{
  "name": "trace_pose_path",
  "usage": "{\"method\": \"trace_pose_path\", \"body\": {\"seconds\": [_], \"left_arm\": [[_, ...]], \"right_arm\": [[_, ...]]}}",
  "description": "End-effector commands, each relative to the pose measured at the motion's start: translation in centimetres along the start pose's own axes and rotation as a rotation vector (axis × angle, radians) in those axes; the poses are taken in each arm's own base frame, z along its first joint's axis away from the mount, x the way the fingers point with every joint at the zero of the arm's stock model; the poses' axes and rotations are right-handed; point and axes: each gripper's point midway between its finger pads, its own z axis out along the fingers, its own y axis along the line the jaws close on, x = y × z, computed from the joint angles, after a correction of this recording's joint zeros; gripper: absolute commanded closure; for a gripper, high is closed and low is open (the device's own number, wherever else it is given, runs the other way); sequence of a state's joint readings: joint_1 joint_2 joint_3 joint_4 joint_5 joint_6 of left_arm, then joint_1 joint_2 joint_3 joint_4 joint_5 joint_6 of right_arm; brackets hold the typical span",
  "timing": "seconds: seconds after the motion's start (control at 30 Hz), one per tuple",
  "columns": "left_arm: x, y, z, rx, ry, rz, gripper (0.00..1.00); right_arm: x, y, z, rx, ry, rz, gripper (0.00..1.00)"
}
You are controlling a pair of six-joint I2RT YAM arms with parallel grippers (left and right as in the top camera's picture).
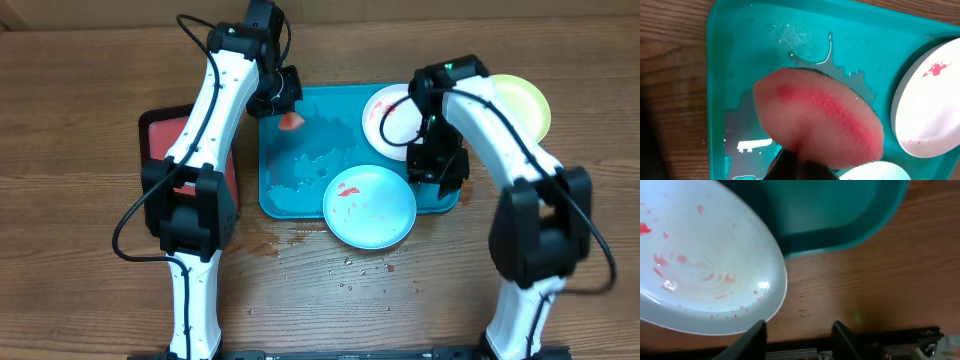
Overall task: Clean dirty plates on tray and stack at the side
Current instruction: 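Set yellow plate down at right side, return right gripper to tray, then grasp the rim of the blue-rimmed plate with the right gripper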
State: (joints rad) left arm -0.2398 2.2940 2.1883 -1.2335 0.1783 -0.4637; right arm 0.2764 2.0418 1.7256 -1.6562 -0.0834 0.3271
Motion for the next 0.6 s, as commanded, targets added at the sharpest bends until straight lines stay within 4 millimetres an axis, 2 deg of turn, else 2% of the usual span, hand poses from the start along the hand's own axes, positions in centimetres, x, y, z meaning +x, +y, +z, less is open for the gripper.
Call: {"method": "trace_pose_path", "body": {"seconds": [0.0,0.03,0.07,0.17,0.2,0.23,0.3,0.37,0.53,0.57], "left_arm": [[-0.2,0.6,0.3,-0.016,0.0,0.009,0.96],[-0.2,0.5,0.3,-0.016,-0.001,0.009,0.96],[-0.2,0.5,0.3,-0.016,-0.002,0.009,0.96],[-0.3,0.5,0.3,-0.013,-0.007,0.01,0.96],[-0.4,0.5,0.3,-0.013,-0.007,0.01,0.96],[-0.3,0.5,0.3,-0.013,-0.007,0.01,0.96],[-0.3,0.5,0.3,-0.014,-0.006,0.01,0.96],[-0.3,0.5,0.3,-0.014,-0.004,0.01,0.96],[-0.3,0.5,0.3,-0.014,-0.005,0.01,0.96],[-0.4,0.5,0.3,-0.013,-0.008,0.01,0.96]], "right_arm": [[2.3,-0.6,-2.4,-0.002,-0.129,-0.008,0.44],[2.4,-0.6,-2.3,-0.014,-0.155,-0.011,0.27],[2.3,-0.5,-2.2,-0.028,-0.177,-0.013,0.19],[1.5,-0.5,-0.9,-0.048,-0.212,0.001,0.18],[1.1,-0.5,-0.4,-0.053,-0.216,0.012,0.22],[0.6,-0.3,0.4,-0.072,-0.222,0.025,0.33],[0.1,0.6,1.4,-0.123,-0.227,0.039,0.43],[-0.3,1.5,2.3,-0.174,-0.228,0.037,0.44],[0.0,1.3,3.7,-0.178,-0.2,0.126,0.45],[-0.1,1.3,4.0,-0.179,-0.198,0.146,0.48]]}}
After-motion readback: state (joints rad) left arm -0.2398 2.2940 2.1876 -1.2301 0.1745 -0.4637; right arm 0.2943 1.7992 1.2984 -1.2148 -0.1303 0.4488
